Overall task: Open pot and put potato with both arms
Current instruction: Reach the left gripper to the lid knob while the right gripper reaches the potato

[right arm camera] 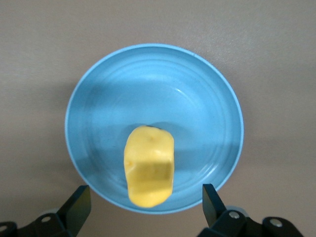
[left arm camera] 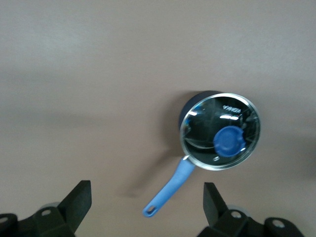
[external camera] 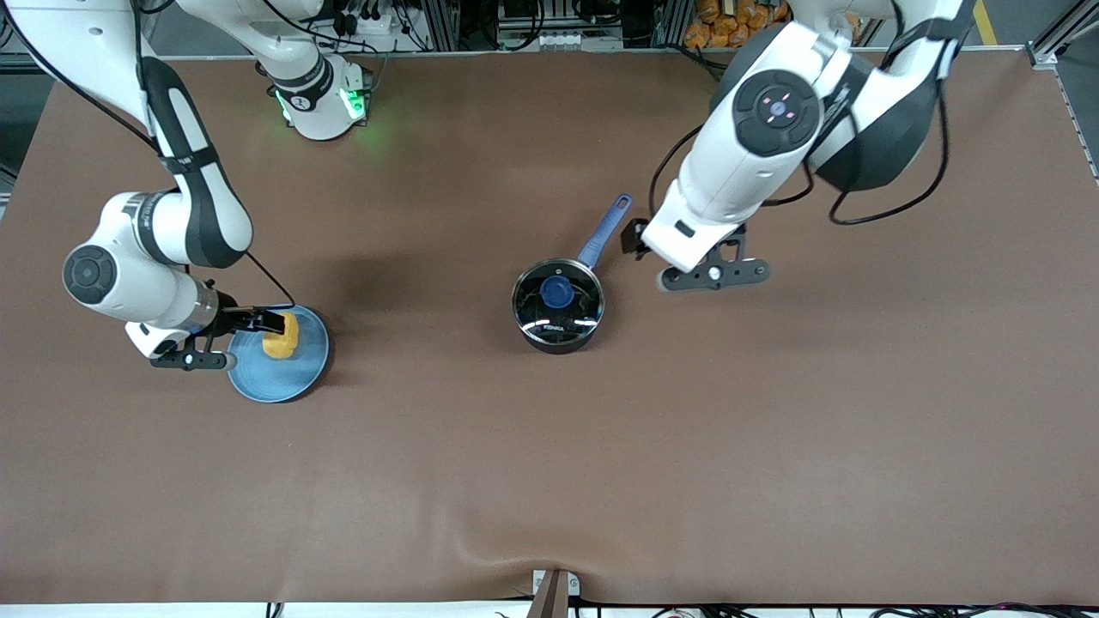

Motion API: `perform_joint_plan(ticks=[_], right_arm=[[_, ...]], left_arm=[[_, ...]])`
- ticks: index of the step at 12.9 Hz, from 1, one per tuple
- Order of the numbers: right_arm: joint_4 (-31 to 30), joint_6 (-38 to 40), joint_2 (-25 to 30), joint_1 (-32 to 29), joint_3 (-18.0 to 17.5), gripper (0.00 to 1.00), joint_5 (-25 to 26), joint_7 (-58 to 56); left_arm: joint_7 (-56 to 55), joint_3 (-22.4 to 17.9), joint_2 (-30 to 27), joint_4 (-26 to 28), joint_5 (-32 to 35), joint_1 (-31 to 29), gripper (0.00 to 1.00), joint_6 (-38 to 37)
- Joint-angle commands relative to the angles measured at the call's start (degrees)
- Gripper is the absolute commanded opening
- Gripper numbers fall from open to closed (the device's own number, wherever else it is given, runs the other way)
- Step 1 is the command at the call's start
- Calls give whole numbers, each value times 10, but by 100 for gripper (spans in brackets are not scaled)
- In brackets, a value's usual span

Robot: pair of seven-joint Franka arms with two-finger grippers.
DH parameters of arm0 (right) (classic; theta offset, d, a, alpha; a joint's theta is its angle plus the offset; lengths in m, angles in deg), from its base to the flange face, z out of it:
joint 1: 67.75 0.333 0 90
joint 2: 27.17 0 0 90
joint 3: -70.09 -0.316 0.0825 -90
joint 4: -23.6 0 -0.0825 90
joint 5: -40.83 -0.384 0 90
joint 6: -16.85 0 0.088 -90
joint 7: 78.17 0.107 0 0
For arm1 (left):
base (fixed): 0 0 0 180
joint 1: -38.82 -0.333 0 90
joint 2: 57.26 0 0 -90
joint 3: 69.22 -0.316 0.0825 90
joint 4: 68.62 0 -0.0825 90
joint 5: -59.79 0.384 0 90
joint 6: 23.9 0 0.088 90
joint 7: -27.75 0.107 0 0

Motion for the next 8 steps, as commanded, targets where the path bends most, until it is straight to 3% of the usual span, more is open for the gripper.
perform_joint_plan(ticks=[1,8], right_arm=[[5,-15,-31,-7,-5,100,6,1],[5,-34,-62,-7,-5,100,5,2]], left_arm=[[-60,-4,62,-60,13,32,100,10],[-175,-70,136,-73,26,150,100,106]])
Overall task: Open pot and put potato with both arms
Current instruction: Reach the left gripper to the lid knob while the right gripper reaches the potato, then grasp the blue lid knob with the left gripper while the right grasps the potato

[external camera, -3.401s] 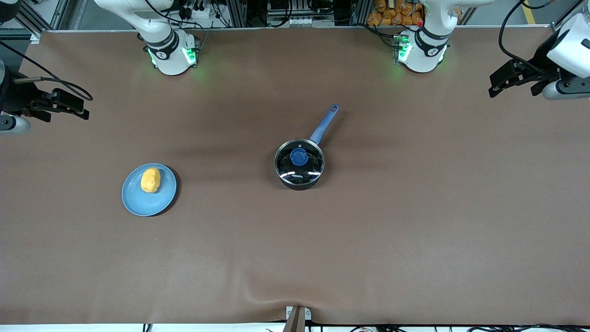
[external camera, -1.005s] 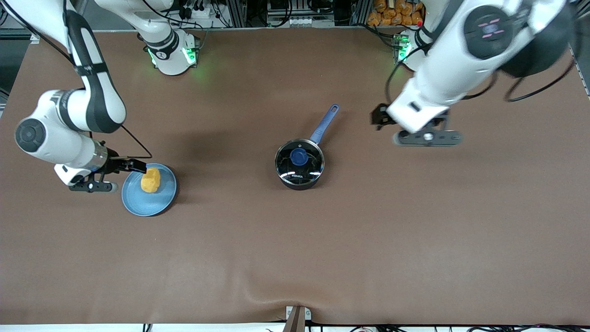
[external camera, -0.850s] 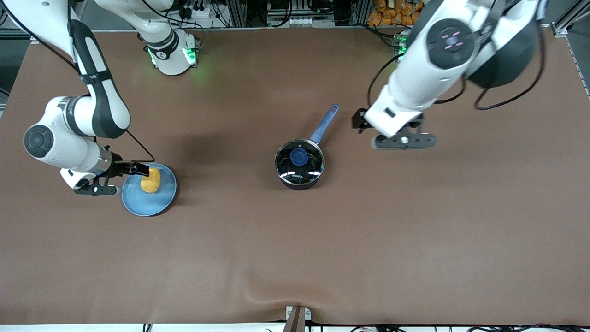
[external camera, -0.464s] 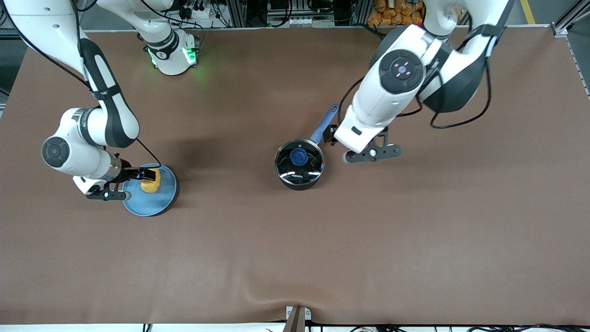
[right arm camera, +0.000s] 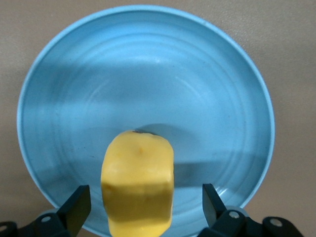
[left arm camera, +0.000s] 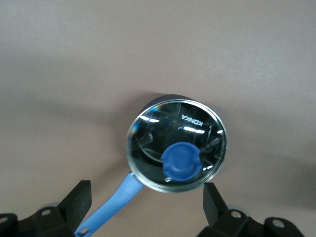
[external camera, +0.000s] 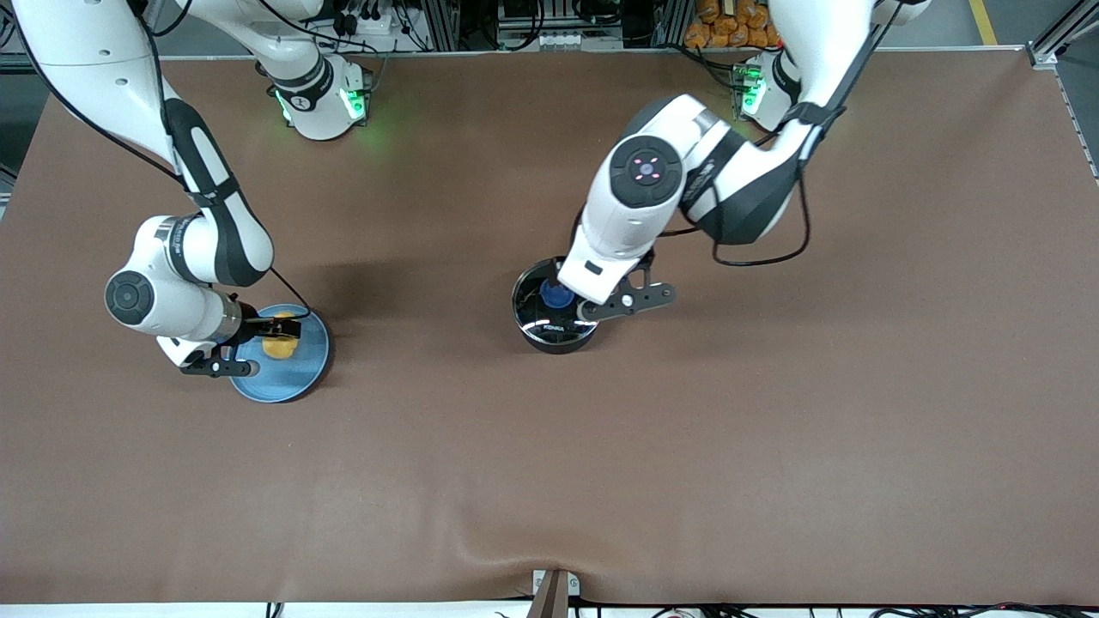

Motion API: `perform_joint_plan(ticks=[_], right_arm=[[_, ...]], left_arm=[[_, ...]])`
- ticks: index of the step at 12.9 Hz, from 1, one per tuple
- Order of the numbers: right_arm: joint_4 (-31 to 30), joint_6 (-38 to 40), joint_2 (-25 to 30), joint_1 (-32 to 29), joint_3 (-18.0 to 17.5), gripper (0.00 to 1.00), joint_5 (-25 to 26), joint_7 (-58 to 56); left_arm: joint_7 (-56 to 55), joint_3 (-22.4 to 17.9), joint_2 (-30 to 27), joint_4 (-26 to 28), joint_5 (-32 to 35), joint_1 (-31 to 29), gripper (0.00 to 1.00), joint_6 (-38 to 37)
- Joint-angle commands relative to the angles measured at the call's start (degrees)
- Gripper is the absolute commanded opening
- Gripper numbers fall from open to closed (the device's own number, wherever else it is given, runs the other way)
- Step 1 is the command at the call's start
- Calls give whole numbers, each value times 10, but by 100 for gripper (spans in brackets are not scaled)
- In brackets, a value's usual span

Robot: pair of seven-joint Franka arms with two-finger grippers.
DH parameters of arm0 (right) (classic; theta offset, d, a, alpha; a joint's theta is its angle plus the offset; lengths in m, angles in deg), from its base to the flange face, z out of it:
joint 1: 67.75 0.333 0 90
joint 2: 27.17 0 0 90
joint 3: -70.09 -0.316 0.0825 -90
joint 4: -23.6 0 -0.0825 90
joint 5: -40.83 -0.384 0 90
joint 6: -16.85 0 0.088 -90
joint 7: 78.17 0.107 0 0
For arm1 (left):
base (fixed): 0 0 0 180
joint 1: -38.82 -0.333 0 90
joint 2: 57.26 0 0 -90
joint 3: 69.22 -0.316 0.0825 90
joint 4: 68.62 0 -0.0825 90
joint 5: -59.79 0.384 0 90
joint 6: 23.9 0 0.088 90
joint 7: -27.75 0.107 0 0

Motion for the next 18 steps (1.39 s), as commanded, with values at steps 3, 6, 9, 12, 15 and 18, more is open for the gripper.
perform_joint_plan(ticks=[3,6,9,12,15,18], right_arm=[[5,-3,-7,-7,-7,33,5,2],[6,0,-7,-7,-7,11,4,3],[8,9,2,-8,-7,1,4,3],[12,50,37,-7,-7,1,4,2],[17,92,96,-6,-8,1,4,1],[27,124,162,-3,-9,3,3,2]], left_arm=[[-85,-68,45,-20,17,88,100,36],[-105,-71,63,-16,48,101,100,38],[-132,-71,78,-16,50,107,100,70],[-142,-71,85,-16,50,110,100,78],[-143,-71,89,-16,50,110,100,80],[-143,-71,94,-12,51,112,100,81]])
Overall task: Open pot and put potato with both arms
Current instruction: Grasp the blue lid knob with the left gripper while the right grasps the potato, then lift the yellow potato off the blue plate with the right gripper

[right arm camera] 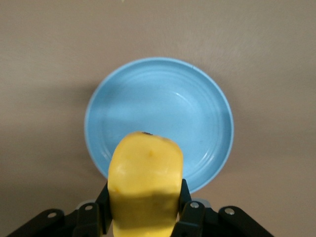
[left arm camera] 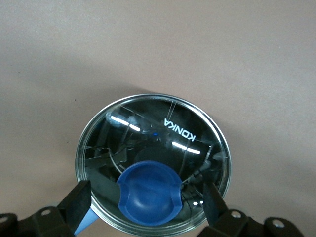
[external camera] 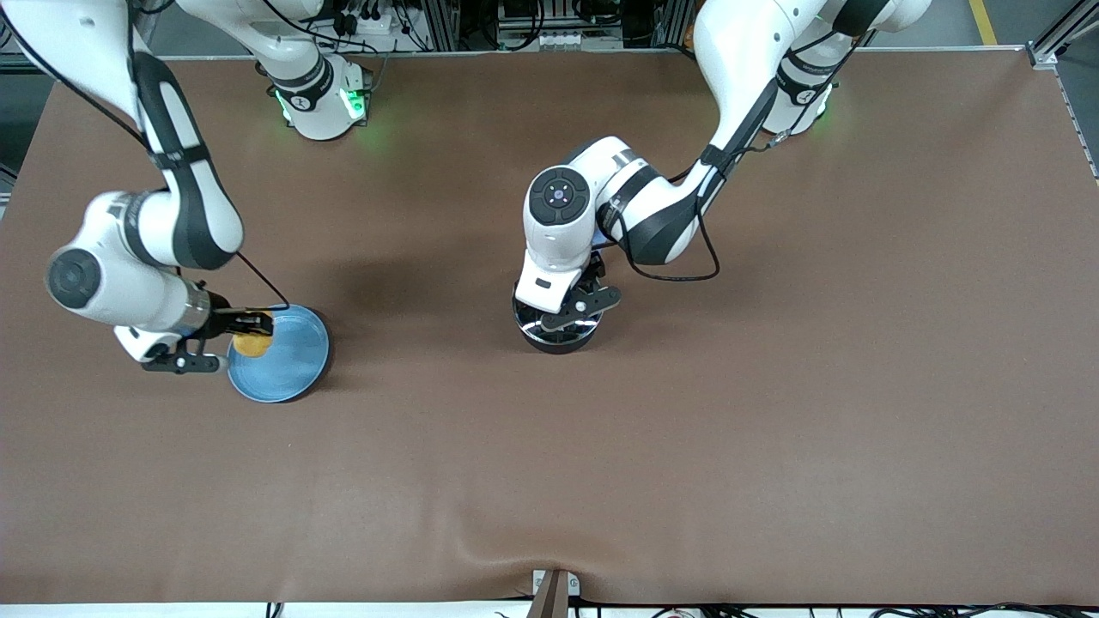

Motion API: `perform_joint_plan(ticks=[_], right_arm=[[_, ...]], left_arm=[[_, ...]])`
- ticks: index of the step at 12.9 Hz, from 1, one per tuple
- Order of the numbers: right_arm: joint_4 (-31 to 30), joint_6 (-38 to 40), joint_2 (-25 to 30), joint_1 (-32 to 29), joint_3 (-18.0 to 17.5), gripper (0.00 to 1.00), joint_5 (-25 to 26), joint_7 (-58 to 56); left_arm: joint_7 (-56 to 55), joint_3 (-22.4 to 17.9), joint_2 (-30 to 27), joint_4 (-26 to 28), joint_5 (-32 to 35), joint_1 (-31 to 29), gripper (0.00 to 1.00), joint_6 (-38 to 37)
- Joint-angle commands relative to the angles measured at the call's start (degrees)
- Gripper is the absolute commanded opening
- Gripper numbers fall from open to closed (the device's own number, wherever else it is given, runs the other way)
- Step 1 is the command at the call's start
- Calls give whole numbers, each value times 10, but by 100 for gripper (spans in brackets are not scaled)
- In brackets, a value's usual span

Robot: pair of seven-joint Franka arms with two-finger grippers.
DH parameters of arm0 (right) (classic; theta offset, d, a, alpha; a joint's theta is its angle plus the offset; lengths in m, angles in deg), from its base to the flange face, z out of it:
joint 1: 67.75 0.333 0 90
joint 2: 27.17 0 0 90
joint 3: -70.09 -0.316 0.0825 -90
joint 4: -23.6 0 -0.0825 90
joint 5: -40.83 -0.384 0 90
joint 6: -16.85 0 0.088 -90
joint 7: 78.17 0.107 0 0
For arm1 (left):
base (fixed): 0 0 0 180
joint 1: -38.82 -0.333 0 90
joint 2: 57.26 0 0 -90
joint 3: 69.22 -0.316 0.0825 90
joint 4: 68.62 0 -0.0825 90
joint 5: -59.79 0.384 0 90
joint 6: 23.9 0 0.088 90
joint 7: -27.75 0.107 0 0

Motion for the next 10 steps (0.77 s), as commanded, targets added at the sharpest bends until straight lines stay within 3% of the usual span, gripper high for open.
perform_joint_plan(ticks=[1,5,10], right_arm=[[-6,25,72,-3,-8,3,2,0],[10,98,158,-5,-7,3,-3,-36],[128,300,199,-5,-6,3,-2,-34]], left_arm=[[-16,-6,10,-8,15,9,100,11],[-16,-6,14,-7,15,11,100,21],[-16,-6,15,3,15,10,100,21]])
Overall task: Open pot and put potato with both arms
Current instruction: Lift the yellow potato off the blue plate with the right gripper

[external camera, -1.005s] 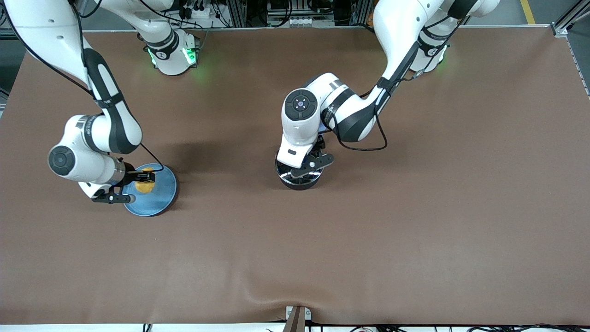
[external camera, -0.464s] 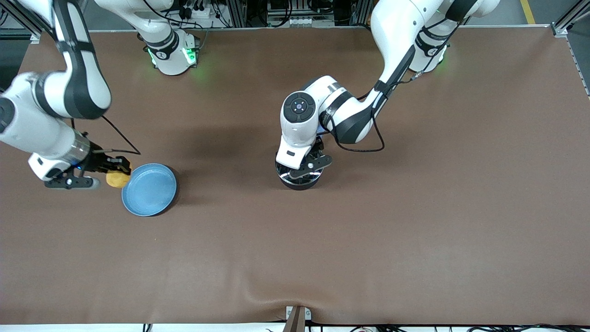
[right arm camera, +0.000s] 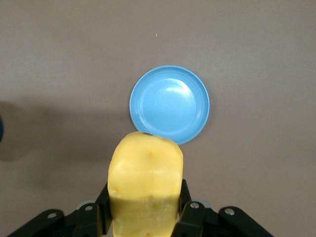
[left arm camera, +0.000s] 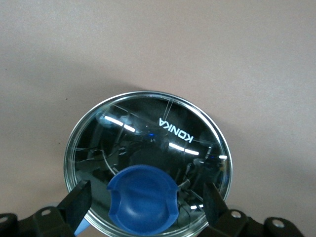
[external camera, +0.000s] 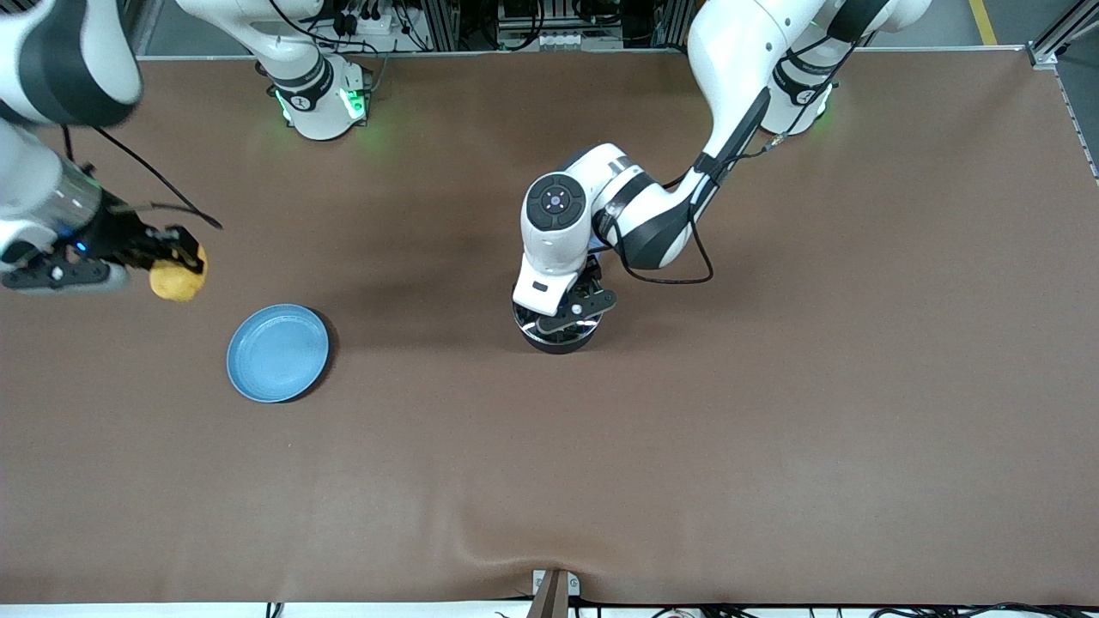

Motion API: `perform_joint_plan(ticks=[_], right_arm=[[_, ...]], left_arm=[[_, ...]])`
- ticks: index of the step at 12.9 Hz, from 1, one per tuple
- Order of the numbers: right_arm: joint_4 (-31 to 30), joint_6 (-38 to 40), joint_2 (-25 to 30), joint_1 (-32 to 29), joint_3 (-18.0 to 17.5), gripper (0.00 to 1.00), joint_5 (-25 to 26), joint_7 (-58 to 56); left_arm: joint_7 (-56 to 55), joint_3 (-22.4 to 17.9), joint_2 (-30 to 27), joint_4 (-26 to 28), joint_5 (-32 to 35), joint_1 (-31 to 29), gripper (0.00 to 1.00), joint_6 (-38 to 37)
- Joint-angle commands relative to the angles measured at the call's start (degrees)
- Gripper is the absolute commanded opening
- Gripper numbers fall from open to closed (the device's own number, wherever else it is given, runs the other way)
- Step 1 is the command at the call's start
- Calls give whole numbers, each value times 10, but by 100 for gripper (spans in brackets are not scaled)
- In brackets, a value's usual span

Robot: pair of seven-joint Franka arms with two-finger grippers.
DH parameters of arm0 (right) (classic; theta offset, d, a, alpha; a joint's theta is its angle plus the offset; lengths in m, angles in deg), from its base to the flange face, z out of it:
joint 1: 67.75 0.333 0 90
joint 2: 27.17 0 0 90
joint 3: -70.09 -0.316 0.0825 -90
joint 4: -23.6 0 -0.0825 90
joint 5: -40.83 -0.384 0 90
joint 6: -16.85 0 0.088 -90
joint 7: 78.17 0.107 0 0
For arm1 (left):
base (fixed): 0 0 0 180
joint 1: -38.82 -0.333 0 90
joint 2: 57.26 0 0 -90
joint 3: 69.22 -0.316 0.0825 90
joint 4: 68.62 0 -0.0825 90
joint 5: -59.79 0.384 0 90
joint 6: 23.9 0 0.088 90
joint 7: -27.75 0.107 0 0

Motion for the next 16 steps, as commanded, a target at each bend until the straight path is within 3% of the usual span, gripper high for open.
perform_joint_plan(ticks=[1,7,12,14,15,16], right_arm=[[68,83,3,-5,-1,3,-1,-7],[71,87,-1,-6,-2,3,-2,-10],[71,89,-1,-6,-1,3,-2,-10],[71,89,-1,-6,-1,3,-2,-10],[70,89,-1,-7,-1,3,-2,-10],[71,89,-1,-7,-1,3,-1,-10]], left_arm=[[-16,-5,2,3,15,7,100,6],[-16,-5,2,3,14,7,97,6],[-16,-5,3,3,14,6,85,6],[-15,-5,3,3,14,6,69,6],[-14,-4,3,3,13,4,48,6],[-14,-4,2,3,13,2,20,6]])
